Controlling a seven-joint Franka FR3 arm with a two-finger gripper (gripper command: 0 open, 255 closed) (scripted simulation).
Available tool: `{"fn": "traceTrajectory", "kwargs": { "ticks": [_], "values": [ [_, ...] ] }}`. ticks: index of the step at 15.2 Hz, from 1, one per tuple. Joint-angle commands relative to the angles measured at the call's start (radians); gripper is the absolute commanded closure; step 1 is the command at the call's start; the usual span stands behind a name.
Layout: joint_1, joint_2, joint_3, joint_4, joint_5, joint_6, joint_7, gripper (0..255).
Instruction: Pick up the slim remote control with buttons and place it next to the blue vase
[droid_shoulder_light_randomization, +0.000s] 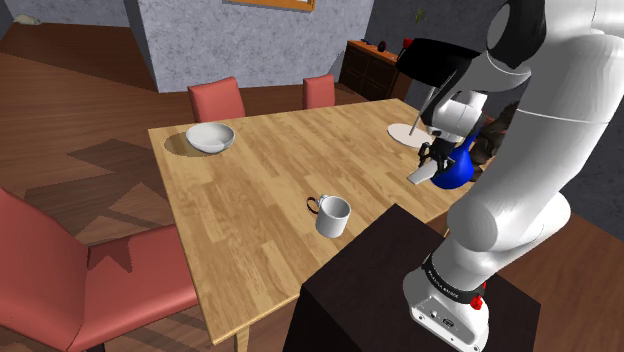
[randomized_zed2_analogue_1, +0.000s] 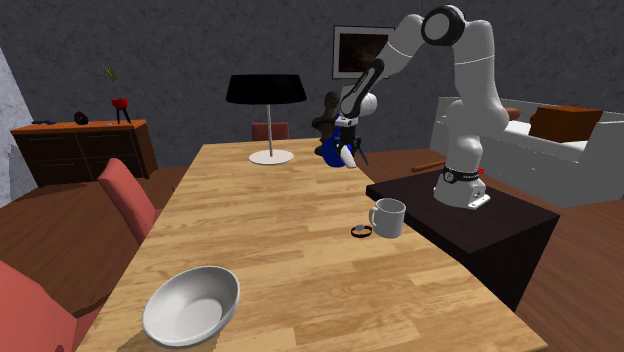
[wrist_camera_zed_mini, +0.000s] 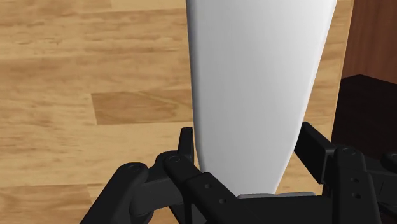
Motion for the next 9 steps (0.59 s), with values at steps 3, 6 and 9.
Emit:
{"fn": "traceTrajectory", "kwargs": {
  "ticks": [3, 6, 9],
  "values": [
    [-0.03, 0.056, 0.039, 0.003, 0.066, 0.043, -0.047, 255],
    [-0.054, 0.097, 0.071, 0.008, 0.112, 0.072, -0.08, 255],
    [-0.08, 0.138, 0.106, 0.016, 0.156, 0.101, -0.111, 255]
  ]
}}
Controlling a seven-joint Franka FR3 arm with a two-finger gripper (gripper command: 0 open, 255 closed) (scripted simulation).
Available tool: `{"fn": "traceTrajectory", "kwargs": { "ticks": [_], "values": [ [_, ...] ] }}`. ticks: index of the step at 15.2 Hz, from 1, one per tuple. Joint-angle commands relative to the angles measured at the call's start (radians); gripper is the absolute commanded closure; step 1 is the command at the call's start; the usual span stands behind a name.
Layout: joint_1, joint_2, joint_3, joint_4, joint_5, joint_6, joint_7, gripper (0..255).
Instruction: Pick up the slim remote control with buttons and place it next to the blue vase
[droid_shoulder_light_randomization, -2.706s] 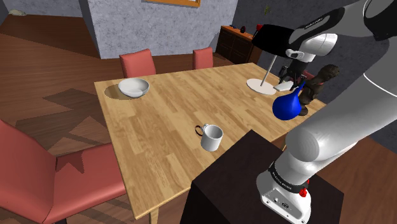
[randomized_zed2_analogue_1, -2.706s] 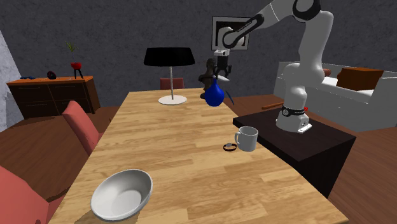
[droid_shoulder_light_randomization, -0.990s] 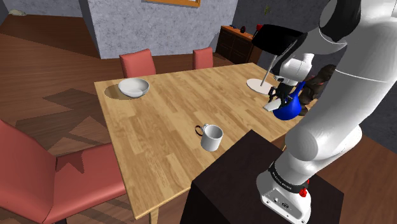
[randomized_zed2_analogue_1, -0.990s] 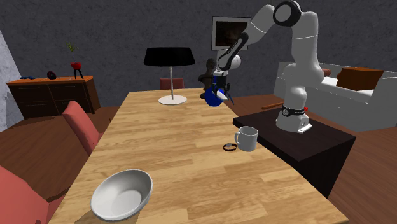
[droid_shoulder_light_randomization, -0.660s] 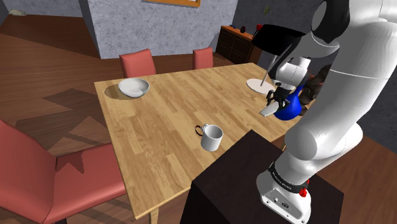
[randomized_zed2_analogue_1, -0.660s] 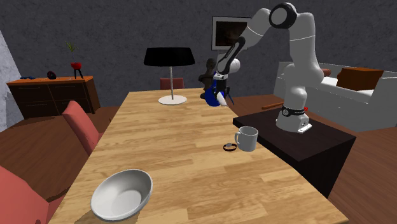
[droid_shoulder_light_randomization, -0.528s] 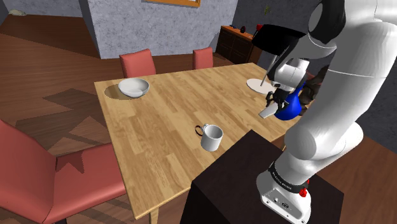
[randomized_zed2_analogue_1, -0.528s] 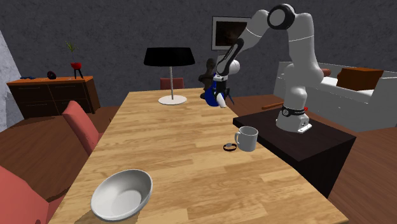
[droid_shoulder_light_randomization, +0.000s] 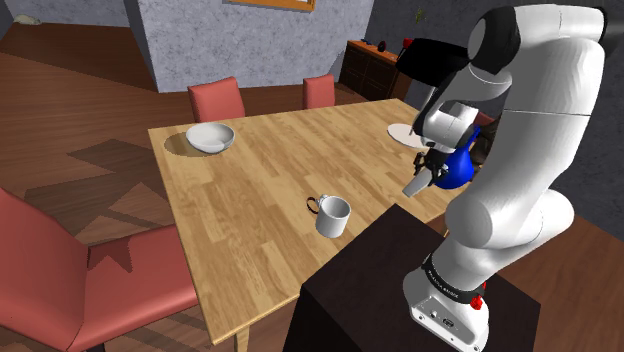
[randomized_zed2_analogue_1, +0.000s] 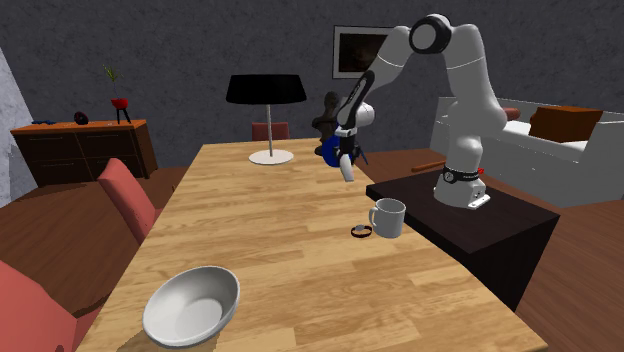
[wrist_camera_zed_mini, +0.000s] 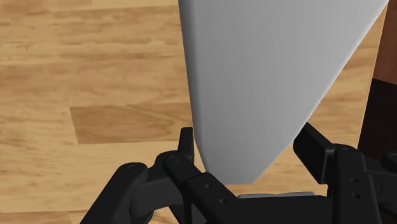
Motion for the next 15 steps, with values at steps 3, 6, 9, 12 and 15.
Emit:
{"fn": "traceTrajectory", "kwargs": {
  "ticks": [3, 6, 9, 12, 15],
  "values": [
    [-0.035, 0.052, 0.046, 0.009, 0.055, 0.038, -0.039, 255],
    [-0.062, 0.093, 0.082, 0.021, 0.094, 0.066, -0.067, 255],
    [-0.088, 0.13, 0.115, 0.034, 0.126, 0.09, -0.092, 255],
    [-0.088, 0.13, 0.115, 0.034, 0.126, 0.09, -0.092, 255],
    [-0.088, 0.13, 0.115, 0.034, 0.126, 0.09, -0.092, 255]
  ]
}}
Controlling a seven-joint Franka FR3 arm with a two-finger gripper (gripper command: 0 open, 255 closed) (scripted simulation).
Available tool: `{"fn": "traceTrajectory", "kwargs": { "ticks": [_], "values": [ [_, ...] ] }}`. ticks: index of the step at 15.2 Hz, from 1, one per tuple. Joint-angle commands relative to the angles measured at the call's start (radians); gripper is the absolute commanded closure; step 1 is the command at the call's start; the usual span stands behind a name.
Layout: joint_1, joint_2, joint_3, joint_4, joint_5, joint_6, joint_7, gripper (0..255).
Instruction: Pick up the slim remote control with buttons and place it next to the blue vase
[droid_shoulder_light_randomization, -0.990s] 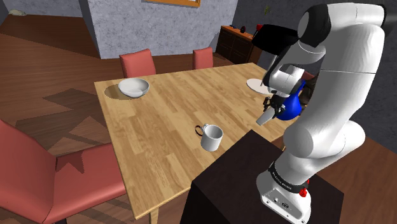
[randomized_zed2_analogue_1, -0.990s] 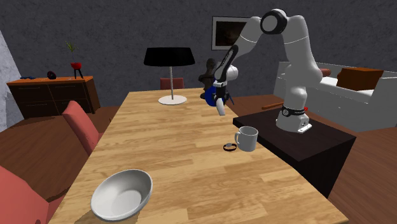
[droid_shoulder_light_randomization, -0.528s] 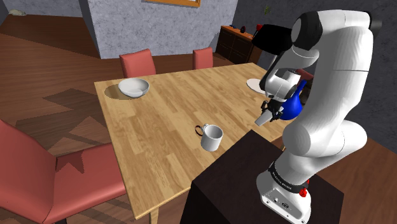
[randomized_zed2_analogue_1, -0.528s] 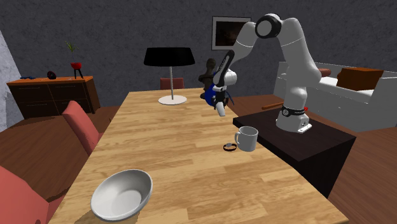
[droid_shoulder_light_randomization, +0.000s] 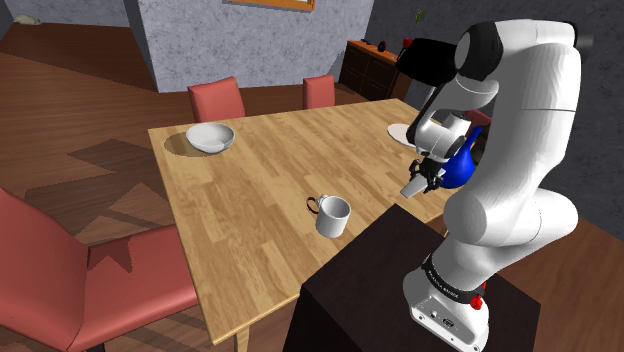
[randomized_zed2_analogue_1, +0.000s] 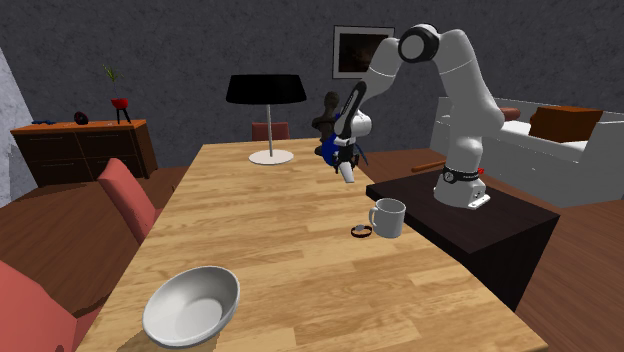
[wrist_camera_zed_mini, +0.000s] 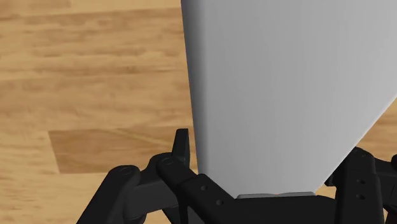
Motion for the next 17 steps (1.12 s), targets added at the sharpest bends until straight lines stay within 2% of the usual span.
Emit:
{"fn": "traceTrajectory", "kwargs": {
  "ticks": [1, 2, 7, 11, 17],
  "values": [
    [0.0, 0.01, 0.004, -0.006, 0.0, -0.004, -0.002, 255],
    [0.001, 0.009, 0.004, -0.006, -0.001, -0.004, -0.001, 0],
    [0.0, 0.01, 0.004, -0.006, 0.0, -0.004, -0.002, 0],
    [0.091, -0.118, -0.112, -0.045, -0.119, -0.09, 0.085, 0],
    [0.09, -0.118, -0.111, -0.045, -0.12, -0.09, 0.086, 0]
  ]
}}
